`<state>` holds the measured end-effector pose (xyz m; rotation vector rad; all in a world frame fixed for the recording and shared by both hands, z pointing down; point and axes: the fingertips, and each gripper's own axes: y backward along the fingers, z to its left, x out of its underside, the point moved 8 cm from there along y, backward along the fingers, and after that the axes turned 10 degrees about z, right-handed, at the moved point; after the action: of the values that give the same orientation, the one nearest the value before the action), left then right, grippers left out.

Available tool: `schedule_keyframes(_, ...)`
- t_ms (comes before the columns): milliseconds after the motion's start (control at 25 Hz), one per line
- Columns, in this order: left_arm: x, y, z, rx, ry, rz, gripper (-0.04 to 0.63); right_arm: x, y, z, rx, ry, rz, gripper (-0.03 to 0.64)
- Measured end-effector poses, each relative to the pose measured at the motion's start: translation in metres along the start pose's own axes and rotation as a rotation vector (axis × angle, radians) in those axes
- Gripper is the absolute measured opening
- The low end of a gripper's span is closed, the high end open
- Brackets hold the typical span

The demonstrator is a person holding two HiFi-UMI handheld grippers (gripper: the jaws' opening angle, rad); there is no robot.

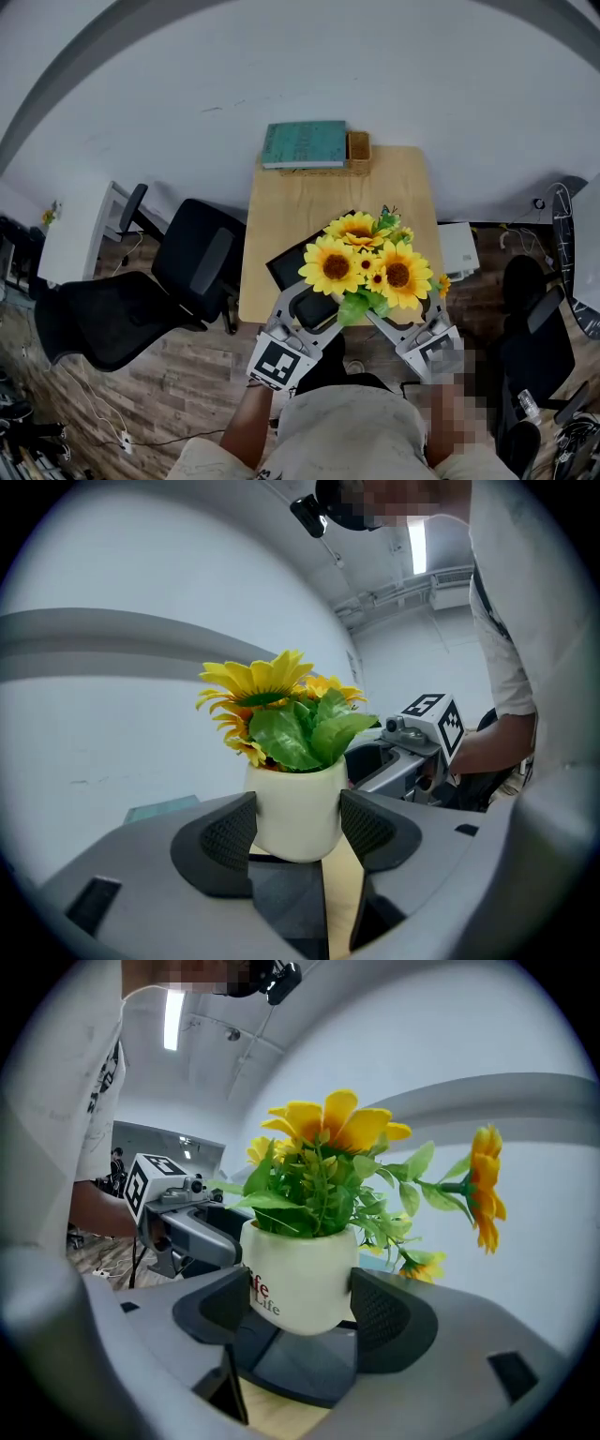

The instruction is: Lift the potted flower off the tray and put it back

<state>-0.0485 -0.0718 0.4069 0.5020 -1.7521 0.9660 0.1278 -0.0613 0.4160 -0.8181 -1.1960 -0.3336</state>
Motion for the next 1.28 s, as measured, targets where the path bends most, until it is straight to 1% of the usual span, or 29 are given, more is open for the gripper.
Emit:
schedule_keyframes(200,-0.01,0.008,-0.003,-0.009,0.003,-0.029,0.279,-0.01,0.009,0.002,0.015,0.027,-0.027,0.353)
schedule_keyframes(480,-0.033,0.024,-0.001,-0.023,-0.023,-0.075,0.279,-0.037,0.024,0.005,0.047,0.082,-0.051,0.35)
schedule_keyframes(640,-0.038,0.025,0.0,-0.035,-0.06,-0.093,0.279,-0.041,0.025,0.004,0.061,0.101,-0.055,0.35)
schedule_keyframes(840,-0.042,0.025,0.002,-0.047,-0.137,-0.139,0.279,-0.041,0.024,0.004,0.068,0.109,-0.074,0.35)
schedule_keyframes(960,-0.042,0.025,0.003,-0.049,-0.142,-0.147,0.279,-0.041,0.024,0.004,0.075,0.116,-0.082,0.35)
schedule_keyframes(1160,-0.044,0.026,0.003,-0.05,-0.149,-0.149,0.279,-0.045,0.025,0.003,0.083,0.13,-0.128,0.35)
schedule_keyframes(1280,-0.044,0.026,0.003,-0.051,-0.146,-0.143,0.279,-0.045,0.025,0.003,0.082,0.124,-0.116,0.35)
